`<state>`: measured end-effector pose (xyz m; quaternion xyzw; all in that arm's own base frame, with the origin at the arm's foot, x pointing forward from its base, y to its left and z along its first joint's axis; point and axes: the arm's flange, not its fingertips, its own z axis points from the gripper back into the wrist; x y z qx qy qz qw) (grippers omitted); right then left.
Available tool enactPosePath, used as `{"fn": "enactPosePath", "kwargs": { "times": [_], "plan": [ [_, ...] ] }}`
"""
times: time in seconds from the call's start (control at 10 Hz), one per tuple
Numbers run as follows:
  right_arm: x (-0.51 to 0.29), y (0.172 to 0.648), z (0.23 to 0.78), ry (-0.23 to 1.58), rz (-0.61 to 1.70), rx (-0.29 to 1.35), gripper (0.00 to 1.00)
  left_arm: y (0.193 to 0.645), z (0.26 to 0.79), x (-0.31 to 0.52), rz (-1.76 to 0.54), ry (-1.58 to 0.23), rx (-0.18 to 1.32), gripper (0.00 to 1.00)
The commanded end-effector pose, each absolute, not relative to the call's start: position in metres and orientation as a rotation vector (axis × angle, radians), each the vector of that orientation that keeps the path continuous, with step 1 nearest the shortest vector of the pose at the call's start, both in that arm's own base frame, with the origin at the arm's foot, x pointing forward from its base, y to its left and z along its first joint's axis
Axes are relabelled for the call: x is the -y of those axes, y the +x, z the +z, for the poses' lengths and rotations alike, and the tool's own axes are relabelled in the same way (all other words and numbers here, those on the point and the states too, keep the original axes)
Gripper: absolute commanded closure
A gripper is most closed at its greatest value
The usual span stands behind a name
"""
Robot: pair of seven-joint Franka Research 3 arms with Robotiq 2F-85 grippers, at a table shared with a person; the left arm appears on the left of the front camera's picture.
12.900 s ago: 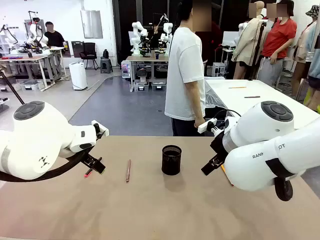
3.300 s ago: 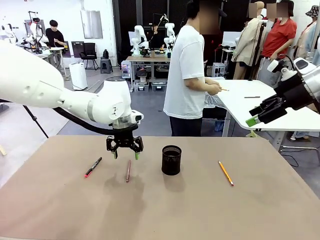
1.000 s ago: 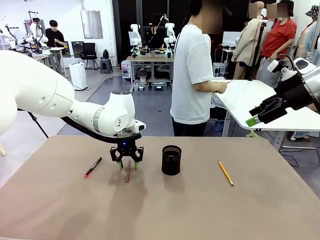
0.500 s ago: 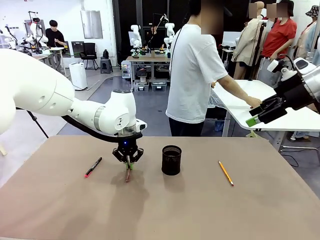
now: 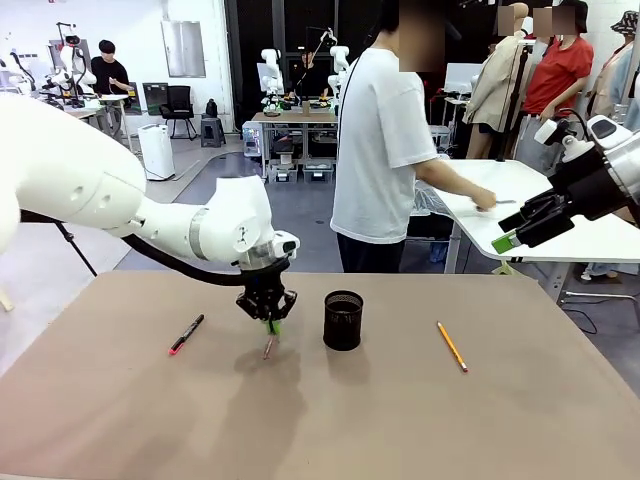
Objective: Place the pens into the pen holder.
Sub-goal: Pick up a writing instrument from the table and place it into the Pen holder.
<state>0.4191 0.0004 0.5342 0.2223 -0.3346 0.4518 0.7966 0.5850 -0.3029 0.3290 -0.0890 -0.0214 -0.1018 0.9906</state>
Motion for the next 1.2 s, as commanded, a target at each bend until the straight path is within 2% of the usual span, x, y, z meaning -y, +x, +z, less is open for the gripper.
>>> {"fn": "enactPosePath", "kwargs": {
  "times": [0.0, 0.2, 0.5, 0.7, 0.8, 1.1],
  "plan": [
    [-0.002, 0.419, 0.534, 0.500, 0.968, 0.742, 0.00, 0.577, 0.350, 0.272, -0.407, -0.415, 0.016, 1.00],
    [-0.002, 0.419, 0.534, 0.500, 0.968, 0.742, 0.00, 0.580, 0.366, 0.258, -0.526, -0.535, 0.044, 1.00],
    [-0.002, 0.419, 0.534, 0.500, 0.968, 0.742, 0.00, 0.574, 0.387, 0.234, -0.752, -0.732, 0.186, 1.00],
    [-0.002, 0.419, 0.534, 0.500, 0.968, 0.742, 0.00, 0.567, 0.398, 0.222, -0.897, -0.852, 0.338, 1.00],
    [-0.002, 0.419, 0.534, 0.500, 0.968, 0.742, 0.00, 0.566, 0.399, 0.219, -0.916, -0.881, 0.371, 1.00],
    [-0.002, 0.419, 0.534, 0.500, 0.968, 0.742, 0.00, 0.583, 0.406, 0.233, -0.873, -0.809, 0.356, 1.00]
  ]
}}
